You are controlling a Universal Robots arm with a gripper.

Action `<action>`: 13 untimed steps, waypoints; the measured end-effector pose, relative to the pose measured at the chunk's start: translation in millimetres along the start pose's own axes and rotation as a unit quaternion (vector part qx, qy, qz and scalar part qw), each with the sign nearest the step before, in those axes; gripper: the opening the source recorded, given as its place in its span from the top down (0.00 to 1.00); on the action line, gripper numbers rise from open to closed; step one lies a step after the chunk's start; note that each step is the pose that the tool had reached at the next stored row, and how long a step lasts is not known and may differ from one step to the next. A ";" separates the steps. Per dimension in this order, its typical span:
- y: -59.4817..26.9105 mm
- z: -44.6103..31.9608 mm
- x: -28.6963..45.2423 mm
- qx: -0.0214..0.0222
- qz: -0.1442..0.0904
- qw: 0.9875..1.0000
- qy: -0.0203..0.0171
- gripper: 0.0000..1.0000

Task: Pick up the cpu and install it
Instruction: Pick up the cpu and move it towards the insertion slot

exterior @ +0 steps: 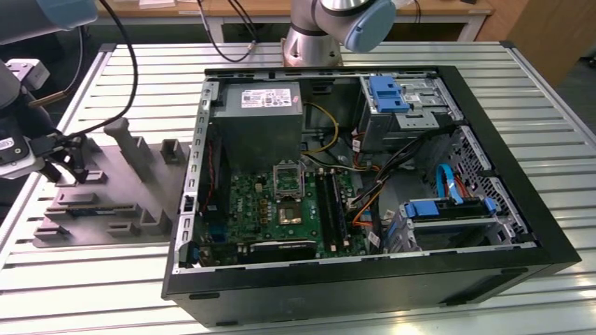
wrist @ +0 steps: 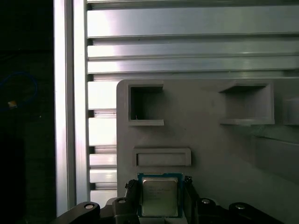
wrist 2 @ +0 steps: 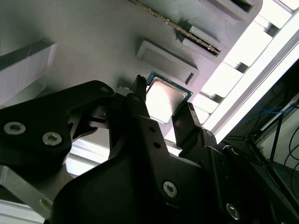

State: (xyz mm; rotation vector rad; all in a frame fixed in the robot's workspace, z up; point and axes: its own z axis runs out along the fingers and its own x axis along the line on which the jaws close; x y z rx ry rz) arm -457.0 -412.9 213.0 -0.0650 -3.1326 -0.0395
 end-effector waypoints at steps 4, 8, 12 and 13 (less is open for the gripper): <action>0.1 -3.4 0.0 0.000 0.000 1.000 0.000 0.53; 0.2 -7.2 0.0 0.000 0.000 1.000 0.000 0.53; 0.3 -10.6 0.0 0.000 0.000 1.000 0.000 0.53; 0.3 -11.0 0.0 0.000 0.000 1.000 0.000 0.53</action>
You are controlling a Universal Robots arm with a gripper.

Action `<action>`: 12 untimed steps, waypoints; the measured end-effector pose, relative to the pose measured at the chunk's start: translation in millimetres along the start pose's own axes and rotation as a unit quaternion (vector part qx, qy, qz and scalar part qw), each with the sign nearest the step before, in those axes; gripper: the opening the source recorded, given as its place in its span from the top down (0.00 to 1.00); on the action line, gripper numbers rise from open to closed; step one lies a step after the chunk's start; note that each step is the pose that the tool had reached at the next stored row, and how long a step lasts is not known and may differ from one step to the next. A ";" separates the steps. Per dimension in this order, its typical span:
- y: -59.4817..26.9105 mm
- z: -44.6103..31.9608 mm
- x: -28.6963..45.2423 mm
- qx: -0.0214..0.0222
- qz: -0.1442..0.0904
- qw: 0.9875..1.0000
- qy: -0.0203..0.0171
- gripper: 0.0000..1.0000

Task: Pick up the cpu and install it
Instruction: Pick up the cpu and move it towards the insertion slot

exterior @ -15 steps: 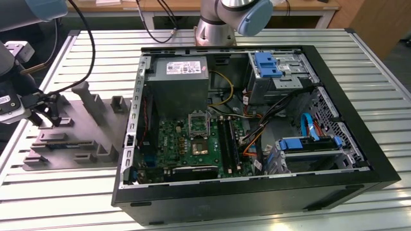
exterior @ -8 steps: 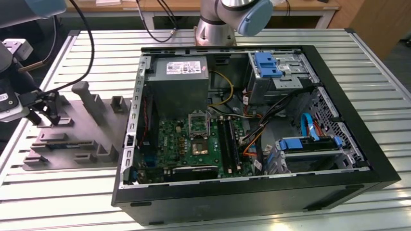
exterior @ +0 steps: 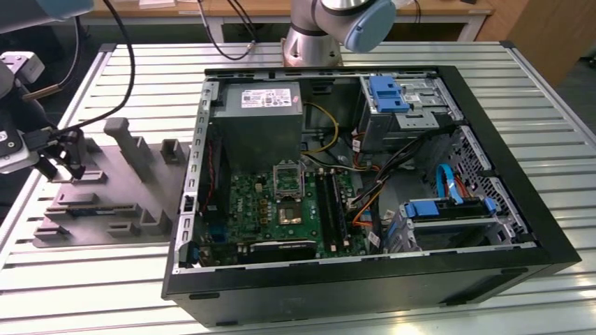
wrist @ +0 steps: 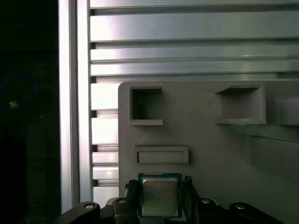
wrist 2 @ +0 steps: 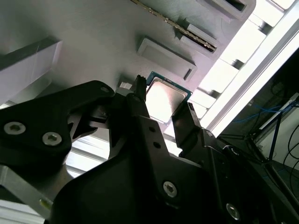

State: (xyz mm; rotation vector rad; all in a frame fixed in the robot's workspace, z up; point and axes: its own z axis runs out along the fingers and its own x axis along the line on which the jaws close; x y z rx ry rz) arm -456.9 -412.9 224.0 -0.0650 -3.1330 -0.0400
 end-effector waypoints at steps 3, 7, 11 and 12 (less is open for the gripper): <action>0.0 -2.0 0.1 0.000 0.000 1.000 0.000 0.53; 0.1 -6.1 0.1 0.000 0.000 1.000 0.000 0.53; 0.2 -9.5 0.1 0.000 0.000 1.000 0.000 0.53; 0.2 -10.4 0.1 0.000 0.000 1.000 0.000 0.53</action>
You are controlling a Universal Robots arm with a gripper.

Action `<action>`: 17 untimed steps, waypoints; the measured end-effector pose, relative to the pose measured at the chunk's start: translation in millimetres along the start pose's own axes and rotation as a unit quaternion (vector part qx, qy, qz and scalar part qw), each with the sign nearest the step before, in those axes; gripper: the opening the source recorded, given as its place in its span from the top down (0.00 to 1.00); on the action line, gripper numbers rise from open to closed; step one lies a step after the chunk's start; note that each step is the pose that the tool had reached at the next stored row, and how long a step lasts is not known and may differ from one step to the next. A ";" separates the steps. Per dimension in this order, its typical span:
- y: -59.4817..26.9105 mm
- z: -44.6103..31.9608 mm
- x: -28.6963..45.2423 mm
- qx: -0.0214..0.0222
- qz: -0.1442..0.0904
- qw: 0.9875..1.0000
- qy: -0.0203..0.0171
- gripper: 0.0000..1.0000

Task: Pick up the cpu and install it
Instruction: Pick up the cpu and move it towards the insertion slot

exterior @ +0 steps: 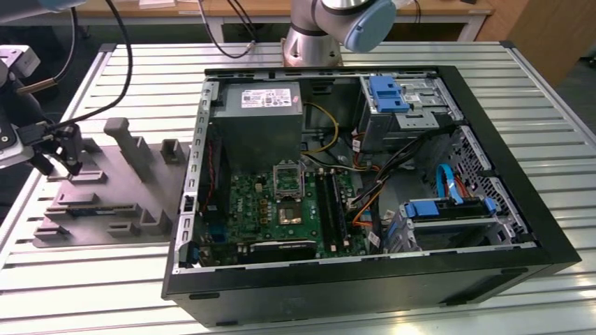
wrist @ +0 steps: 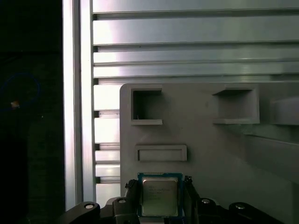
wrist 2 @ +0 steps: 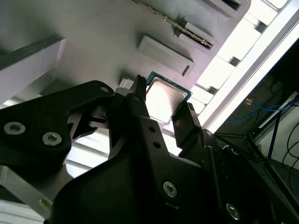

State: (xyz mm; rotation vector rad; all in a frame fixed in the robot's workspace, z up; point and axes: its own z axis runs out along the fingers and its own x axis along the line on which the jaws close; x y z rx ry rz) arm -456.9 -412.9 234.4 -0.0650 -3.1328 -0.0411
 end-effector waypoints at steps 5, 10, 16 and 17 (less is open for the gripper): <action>0.1 -4.7 0.0 0.000 0.000 1.000 0.000 0.53; 0.2 -7.3 0.0 0.000 0.000 1.000 0.000 0.53; 0.2 -8.6 0.1 0.000 0.000 1.000 0.000 0.53; 0.2 -9.2 0.1 0.000 0.000 1.000 0.000 0.53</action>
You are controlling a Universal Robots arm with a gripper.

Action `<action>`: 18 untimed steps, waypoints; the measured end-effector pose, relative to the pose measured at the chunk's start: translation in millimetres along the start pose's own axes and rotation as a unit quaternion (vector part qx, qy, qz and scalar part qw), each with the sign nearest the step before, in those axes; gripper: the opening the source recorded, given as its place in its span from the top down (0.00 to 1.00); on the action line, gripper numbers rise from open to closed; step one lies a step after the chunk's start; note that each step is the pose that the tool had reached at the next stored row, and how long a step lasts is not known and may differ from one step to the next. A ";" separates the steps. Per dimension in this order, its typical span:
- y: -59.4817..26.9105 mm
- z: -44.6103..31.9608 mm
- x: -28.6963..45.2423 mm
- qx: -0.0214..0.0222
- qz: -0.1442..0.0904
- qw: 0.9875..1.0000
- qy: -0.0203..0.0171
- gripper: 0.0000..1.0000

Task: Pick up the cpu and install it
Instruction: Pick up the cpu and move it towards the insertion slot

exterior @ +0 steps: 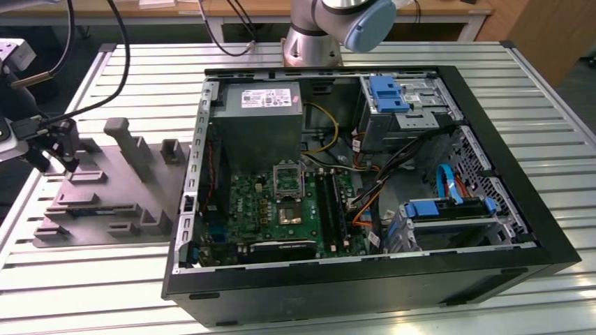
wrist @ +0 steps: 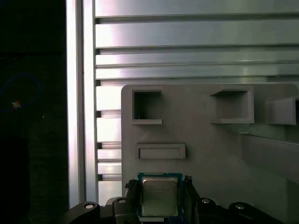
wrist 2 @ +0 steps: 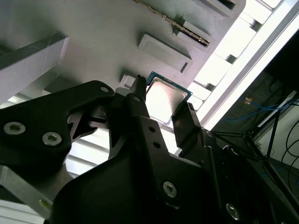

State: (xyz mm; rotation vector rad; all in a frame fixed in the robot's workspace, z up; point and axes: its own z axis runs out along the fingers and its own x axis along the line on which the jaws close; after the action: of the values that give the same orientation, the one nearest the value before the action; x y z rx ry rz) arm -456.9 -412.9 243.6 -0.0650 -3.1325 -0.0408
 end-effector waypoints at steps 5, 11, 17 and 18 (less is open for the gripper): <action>0.1 -3.0 0.0 0.000 0.000 1.000 0.000 0.53; 0.2 -6.7 0.0 0.000 0.000 1.000 0.000 0.53; 0.2 -7.5 0.0 0.000 0.000 1.000 0.000 0.53; 0.2 -7.5 0.0 0.000 0.000 1.000 0.000 0.53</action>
State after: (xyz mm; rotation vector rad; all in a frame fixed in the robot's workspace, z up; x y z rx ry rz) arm -456.9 -412.9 251.1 -0.0648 -3.1329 -0.0411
